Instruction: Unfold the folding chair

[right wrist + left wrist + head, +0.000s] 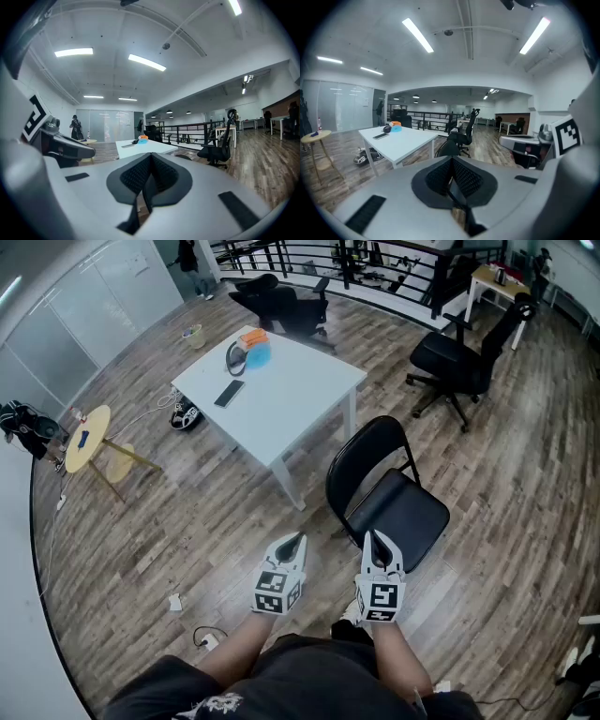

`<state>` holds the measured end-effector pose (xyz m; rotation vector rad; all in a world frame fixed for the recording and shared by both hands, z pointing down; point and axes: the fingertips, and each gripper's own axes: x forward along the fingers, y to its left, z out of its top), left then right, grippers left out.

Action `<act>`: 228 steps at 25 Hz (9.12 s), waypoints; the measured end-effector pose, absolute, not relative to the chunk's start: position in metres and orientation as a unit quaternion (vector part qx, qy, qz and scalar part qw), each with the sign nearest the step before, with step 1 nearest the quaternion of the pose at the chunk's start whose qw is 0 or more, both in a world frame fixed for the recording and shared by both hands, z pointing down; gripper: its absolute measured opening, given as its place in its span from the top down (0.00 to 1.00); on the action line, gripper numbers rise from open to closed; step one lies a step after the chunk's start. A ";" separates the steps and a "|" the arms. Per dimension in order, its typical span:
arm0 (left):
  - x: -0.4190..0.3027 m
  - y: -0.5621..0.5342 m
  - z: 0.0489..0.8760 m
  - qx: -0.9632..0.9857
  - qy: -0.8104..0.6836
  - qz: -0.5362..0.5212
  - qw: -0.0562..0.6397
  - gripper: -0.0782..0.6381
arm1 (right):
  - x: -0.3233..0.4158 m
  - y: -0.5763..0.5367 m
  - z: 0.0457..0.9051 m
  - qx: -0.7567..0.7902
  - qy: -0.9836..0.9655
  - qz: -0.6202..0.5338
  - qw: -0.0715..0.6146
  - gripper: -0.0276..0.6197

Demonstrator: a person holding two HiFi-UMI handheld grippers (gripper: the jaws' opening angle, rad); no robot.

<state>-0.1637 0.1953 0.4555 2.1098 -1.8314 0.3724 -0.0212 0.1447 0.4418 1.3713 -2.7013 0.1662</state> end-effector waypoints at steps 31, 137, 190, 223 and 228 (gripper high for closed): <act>-0.170 -0.104 0.531 0.779 -0.517 0.312 0.168 0.88 | 0.078 -0.049 0.528 0.620 -0.763 0.147 0.110 0.94; -0.122 -0.164 0.483 0.857 -0.283 0.080 0.422 0.52 | -0.039 -0.144 0.681 0.278 -0.692 0.624 -0.234 0.37; -0.368 -0.258 0.493 0.856 -0.282 0.105 0.421 0.50 | -0.347 -0.258 0.669 0.268 -0.718 0.638 -0.075 0.36; -0.243 -0.162 0.337 0.879 -0.440 -0.051 0.176 0.65 | -0.062 -0.100 0.392 0.460 -0.883 0.084 -0.029 0.42; -0.131 -0.082 0.346 0.888 -0.429 -0.043 0.161 0.77 | 0.035 -0.028 0.377 0.511 -0.859 0.038 -0.021 0.69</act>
